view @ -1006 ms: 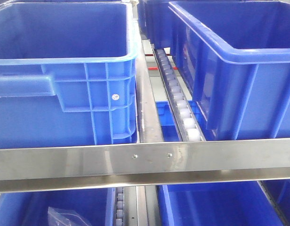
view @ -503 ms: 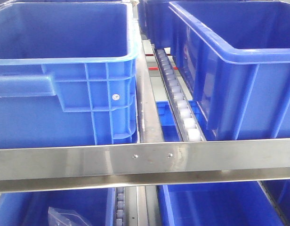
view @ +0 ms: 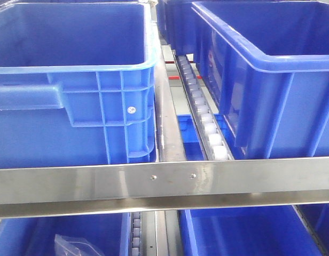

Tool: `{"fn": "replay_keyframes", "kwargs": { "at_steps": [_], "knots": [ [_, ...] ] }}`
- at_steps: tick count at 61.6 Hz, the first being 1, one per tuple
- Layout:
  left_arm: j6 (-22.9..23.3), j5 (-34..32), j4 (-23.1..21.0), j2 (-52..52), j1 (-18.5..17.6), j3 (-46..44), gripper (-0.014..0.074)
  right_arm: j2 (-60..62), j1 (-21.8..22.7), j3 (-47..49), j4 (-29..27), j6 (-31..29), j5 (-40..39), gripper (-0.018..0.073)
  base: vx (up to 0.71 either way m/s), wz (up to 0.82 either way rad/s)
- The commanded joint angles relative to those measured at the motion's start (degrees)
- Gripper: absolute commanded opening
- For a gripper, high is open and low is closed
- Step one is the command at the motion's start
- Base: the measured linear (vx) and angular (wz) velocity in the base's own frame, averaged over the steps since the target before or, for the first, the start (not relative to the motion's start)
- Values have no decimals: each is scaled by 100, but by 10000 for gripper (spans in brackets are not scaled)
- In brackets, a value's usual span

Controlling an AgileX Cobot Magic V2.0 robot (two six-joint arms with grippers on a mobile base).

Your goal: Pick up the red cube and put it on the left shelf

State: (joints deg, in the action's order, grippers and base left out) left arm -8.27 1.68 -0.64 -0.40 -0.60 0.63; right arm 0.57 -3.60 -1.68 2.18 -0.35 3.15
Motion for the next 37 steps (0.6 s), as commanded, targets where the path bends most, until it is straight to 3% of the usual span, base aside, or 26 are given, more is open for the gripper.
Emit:
{"fn": "replay_keyframes", "kwargs": {
  "at_steps": [1, 37],
  "knots": [
    [-3, -516, -27, -15, -7, 126, 106, 105, 29, 142, 279, 92, -692, 50, 0, 0],
    [-3, -516, -27, -15, -7, 126, 106, 105, 29, 142, 158, 124, -619, 50, 0, 0]
  ]
}}
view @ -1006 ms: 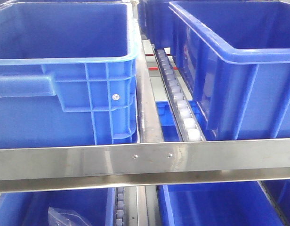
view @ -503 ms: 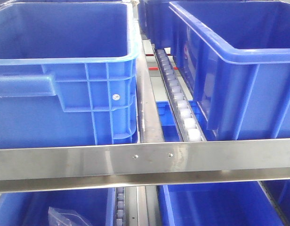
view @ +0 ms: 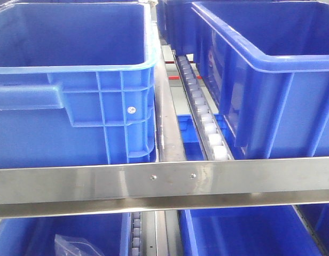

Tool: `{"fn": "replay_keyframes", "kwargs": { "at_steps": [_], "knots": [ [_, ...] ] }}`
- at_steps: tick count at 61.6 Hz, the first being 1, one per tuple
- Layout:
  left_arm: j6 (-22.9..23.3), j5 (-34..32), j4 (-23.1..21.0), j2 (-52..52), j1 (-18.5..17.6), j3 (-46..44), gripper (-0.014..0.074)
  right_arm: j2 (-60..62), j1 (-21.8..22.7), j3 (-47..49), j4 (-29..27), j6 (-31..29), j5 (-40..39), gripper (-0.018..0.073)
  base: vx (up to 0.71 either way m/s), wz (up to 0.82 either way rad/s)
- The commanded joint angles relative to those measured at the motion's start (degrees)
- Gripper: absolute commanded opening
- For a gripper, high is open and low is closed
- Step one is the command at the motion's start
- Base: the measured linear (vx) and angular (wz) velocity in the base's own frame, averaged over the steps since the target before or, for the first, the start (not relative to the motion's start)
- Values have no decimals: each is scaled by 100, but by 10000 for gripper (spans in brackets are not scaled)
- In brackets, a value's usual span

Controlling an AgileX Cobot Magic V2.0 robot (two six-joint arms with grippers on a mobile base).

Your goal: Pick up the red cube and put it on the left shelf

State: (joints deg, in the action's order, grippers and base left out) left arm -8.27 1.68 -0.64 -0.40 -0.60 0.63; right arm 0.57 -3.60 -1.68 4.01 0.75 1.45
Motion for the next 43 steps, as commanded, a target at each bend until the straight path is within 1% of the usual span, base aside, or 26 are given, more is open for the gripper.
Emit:
{"fn": "replay_keyframes", "kwargs": {
  "at_steps": [1, 43],
  "knots": [
    [-3, -516, -27, -15, -7, 126, 106, 105, 29, 142, -25, 14, -449, 50, 0, 0],
    [-3, -516, -27, -15, -7, 126, 106, 105, 29, 142, -25, 14, -455, 50, 0, 0]
  ]
}}
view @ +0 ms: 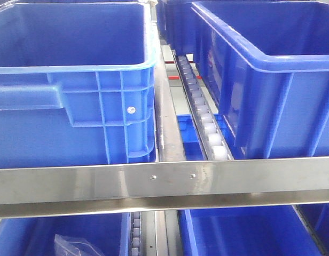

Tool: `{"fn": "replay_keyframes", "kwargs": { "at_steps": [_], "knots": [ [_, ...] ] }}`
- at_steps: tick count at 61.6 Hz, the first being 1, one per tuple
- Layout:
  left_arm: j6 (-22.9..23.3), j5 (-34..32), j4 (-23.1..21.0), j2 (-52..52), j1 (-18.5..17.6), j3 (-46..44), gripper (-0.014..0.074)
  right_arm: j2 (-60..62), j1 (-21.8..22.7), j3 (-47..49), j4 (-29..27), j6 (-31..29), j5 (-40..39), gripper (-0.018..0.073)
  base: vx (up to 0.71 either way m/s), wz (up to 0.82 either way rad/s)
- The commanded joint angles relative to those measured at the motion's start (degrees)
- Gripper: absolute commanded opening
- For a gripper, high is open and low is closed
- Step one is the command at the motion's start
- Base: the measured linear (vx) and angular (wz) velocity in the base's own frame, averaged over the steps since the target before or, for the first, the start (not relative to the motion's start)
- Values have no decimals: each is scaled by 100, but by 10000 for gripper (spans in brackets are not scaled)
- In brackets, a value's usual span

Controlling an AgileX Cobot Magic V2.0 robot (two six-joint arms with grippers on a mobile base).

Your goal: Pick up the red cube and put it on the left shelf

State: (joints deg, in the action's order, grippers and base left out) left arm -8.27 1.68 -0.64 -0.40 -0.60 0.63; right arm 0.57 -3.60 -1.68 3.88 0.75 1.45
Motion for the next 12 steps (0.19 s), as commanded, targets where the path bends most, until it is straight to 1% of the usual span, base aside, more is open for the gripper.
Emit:
{"fn": "replay_keyframes", "kwargs": {
  "at_steps": [1, 12],
  "knots": [
    [-3, -516, -27, -15, -7, 126, 106, 105, 29, 142, -12, 14, -455, 50, 0, 0],
    [-3, -516, -27, -15, -7, 126, 106, 105, 29, 142, -12, 14, -455, 50, 0, 0]
  ]
}}
